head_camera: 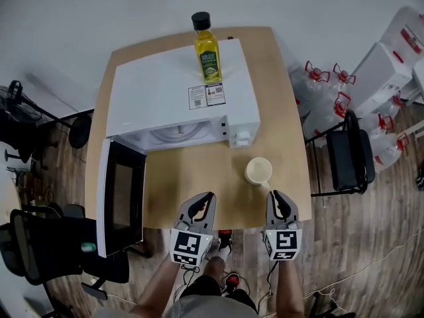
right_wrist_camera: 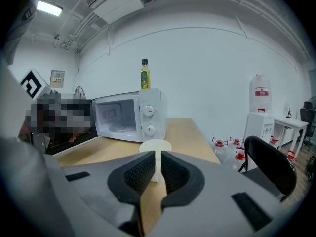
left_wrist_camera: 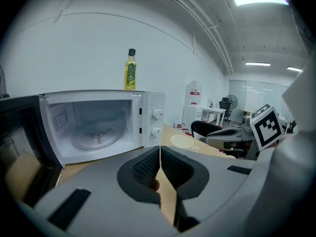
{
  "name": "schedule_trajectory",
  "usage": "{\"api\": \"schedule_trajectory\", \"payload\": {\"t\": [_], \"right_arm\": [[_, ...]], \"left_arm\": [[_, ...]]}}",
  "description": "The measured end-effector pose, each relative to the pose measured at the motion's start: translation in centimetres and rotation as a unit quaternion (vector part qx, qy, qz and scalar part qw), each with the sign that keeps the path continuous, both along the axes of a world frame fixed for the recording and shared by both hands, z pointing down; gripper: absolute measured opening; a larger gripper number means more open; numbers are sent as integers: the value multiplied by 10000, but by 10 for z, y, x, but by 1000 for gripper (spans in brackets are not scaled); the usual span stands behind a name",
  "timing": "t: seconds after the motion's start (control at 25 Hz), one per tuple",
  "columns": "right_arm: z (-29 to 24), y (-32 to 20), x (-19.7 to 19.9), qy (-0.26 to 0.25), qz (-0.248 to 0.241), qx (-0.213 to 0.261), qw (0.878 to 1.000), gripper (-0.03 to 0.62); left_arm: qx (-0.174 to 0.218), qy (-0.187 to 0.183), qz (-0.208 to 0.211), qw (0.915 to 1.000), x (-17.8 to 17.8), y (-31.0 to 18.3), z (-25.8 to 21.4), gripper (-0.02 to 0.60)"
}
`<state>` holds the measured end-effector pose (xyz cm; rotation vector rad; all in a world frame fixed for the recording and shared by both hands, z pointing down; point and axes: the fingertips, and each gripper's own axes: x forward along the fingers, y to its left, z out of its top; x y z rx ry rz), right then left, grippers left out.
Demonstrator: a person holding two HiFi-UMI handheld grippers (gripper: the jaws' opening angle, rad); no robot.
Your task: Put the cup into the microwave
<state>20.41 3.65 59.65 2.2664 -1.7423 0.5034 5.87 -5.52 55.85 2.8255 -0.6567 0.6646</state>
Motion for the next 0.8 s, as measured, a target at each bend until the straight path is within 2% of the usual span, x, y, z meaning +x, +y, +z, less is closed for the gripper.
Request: {"api": "schedule_trajectory", "payload": {"t": [0.08, 0.16, 0.36, 0.8], "right_arm": [[9, -3, 1, -32, -36, -82, 10000, 27], [17, -7, 0, -196, -99, -118, 9997, 127], [41, -15, 1, -371, -226, -308, 9986, 215], [65, -27, 5, -395, -262, -446, 9979, 204]], "left_arm": [[-51, -39, 7, 10000, 1, -1, 6, 29], [-88, -72, 15, 9999, 2, -3, 10, 29], [-175, -125, 36, 9998, 4, -6, 23, 29], [-324, -264, 61, 9991, 5, -14, 48, 29]]}}
